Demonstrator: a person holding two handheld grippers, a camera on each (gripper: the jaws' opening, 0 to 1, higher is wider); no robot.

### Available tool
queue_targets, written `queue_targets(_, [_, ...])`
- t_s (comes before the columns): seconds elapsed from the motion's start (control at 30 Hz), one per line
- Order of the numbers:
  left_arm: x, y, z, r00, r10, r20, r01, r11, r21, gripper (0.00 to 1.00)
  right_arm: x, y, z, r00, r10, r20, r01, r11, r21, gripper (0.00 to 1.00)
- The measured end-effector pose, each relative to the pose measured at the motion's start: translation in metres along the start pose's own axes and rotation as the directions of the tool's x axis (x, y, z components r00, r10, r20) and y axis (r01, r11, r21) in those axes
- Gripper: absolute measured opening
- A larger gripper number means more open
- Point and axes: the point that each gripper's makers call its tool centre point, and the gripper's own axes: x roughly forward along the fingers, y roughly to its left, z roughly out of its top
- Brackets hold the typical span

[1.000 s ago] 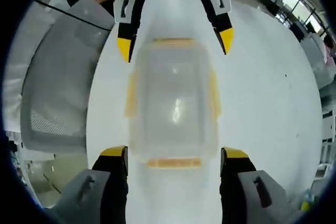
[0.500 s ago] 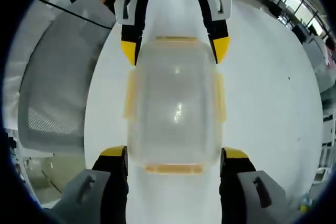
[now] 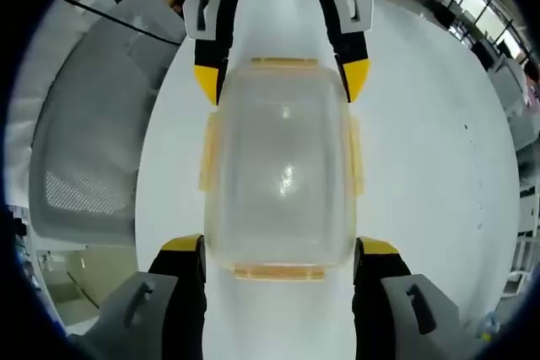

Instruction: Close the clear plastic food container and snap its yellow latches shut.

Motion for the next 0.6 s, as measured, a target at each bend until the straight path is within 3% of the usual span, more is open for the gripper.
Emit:
queue_targets(0.17, [-0.003, 0.0, -0.008, 1.0, 0.002, -0.013, -0.002, 1.0, 0.002, 0.71, 0.003, 0.0, 0.01, 1.0, -0.002, 0.01, 0.002, 1.0, 0.0, 0.68])
queue_targets(0.6, [-0.02, 0.0, -0.051, 0.999, 0.014, -0.032, -0.015, 1.0, -0.023, 0.71, 0.015, -0.001, 0.052, 0.999, 0.003, 0.032, -0.003, 1.0, -0.028, 0.68])
